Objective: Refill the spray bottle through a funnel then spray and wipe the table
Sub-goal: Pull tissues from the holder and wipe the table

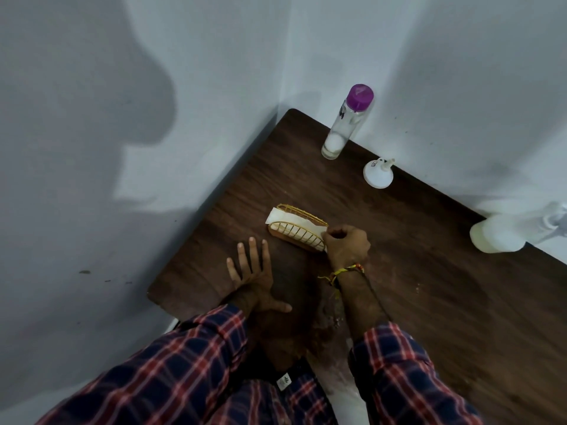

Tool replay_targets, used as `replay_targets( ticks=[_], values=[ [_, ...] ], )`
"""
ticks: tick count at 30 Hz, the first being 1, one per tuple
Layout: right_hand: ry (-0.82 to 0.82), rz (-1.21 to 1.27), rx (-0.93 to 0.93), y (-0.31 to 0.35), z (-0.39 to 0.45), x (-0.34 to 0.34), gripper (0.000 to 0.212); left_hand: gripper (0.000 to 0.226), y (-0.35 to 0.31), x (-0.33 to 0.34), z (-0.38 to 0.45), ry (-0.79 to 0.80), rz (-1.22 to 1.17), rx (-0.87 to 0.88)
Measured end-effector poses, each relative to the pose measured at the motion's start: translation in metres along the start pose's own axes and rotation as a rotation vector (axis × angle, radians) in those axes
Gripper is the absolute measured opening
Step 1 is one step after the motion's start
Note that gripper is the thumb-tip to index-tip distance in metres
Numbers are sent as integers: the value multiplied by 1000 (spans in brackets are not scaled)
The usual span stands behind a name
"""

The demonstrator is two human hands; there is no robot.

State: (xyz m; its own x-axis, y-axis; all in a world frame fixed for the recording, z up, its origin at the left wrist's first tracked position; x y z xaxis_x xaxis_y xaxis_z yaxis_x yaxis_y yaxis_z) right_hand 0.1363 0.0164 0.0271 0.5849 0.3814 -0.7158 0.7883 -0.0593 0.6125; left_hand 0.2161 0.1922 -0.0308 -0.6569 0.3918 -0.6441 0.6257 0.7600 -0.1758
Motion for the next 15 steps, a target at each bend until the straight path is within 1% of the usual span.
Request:
replay_targets(
  ticks=[3,6,10,15],
  values=[
    [-36,2,-67,0,-4,0,12,160,0,0,0,4,-4,-4],
    [-33,-15,-77,-3,-7,-1,19,161,0,0,1,8,-5,-6],
    [7,-28,-85,-6,-3,0,23,161,-1,0,2,21,-4,-10],
    [84,-11,-23,-6,8,3,23,162,0,1,3,27,-11,-14]
  ],
)
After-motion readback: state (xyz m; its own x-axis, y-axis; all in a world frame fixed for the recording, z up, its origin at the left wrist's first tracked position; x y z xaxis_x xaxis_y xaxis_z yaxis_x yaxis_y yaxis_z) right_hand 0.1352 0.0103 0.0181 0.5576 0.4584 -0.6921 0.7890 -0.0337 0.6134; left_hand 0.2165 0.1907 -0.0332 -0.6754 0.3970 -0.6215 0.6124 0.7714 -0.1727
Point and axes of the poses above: each hand's wrist, its own z-axis towards the middle knuckle, its own x-axis out of the palm, y = z × x, the point moved 2 cm from there along z, towards the middle knuckle, and after that the axes turned 2 degrees about -x, right-handed, at the moved point
